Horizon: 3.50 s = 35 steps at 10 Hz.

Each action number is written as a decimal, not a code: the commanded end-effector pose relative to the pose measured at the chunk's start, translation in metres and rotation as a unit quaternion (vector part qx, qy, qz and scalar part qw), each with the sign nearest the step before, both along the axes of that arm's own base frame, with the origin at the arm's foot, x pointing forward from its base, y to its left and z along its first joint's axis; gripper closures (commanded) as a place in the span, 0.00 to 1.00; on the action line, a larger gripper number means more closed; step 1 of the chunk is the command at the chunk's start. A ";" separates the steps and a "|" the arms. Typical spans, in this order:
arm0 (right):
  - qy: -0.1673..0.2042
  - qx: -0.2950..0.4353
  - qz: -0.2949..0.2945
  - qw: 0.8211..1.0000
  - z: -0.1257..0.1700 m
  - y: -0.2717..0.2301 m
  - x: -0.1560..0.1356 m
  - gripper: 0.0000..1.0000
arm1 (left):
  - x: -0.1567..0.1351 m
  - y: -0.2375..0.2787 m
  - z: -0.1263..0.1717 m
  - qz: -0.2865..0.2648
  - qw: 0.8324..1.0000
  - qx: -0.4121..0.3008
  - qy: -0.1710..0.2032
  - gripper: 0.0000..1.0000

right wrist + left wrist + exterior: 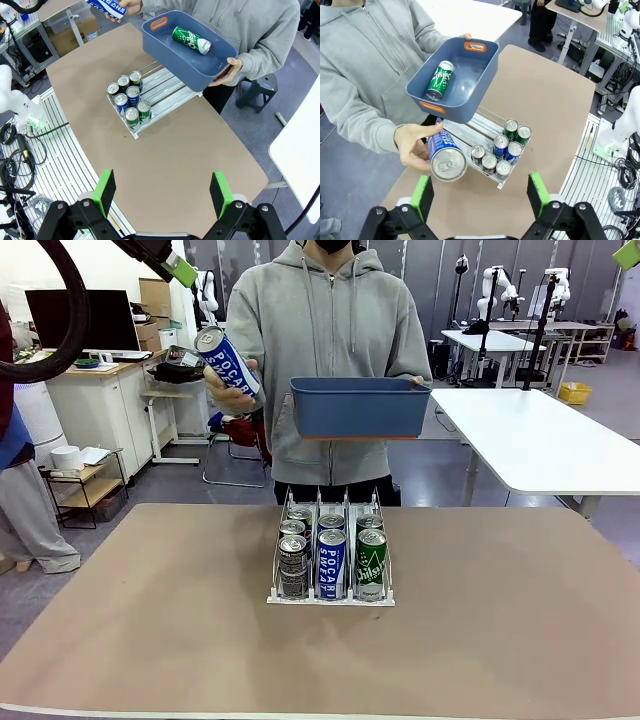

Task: Fill the beverage cans into the dispenser.
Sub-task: Pick up the Ionic drink handed by the human.

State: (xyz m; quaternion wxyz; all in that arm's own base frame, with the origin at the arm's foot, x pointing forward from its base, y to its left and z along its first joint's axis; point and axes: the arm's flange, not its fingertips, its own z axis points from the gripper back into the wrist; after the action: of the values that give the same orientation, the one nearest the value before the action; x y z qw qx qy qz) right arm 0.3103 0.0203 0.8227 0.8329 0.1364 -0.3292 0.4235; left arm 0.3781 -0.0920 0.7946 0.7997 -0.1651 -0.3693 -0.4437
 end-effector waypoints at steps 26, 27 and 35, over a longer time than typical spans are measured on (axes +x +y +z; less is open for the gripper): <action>-0.002 0.011 0.005 1.000 -0.004 0.002 -0.002 0.00 | 0.089 -0.013 -0.074 -0.006 0.999 0.047 -0.015 0.00; -0.002 0.011 0.005 1.000 -0.004 0.002 -0.002 0.00 | 0.089 -0.011 -0.079 0.001 0.999 0.044 -0.007 0.00; -0.002 0.011 0.005 1.000 -0.004 0.002 -0.002 0.00 | 0.098 -0.017 -0.087 0.022 0.998 0.065 -0.006 0.00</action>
State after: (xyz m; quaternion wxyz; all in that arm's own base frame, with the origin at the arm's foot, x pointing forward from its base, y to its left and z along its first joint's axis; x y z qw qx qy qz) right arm 0.3102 0.0204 0.8228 0.8328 0.1363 -0.3292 0.4235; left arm 0.4713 -0.1110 0.7143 0.8098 -0.1144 -0.3462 -0.4596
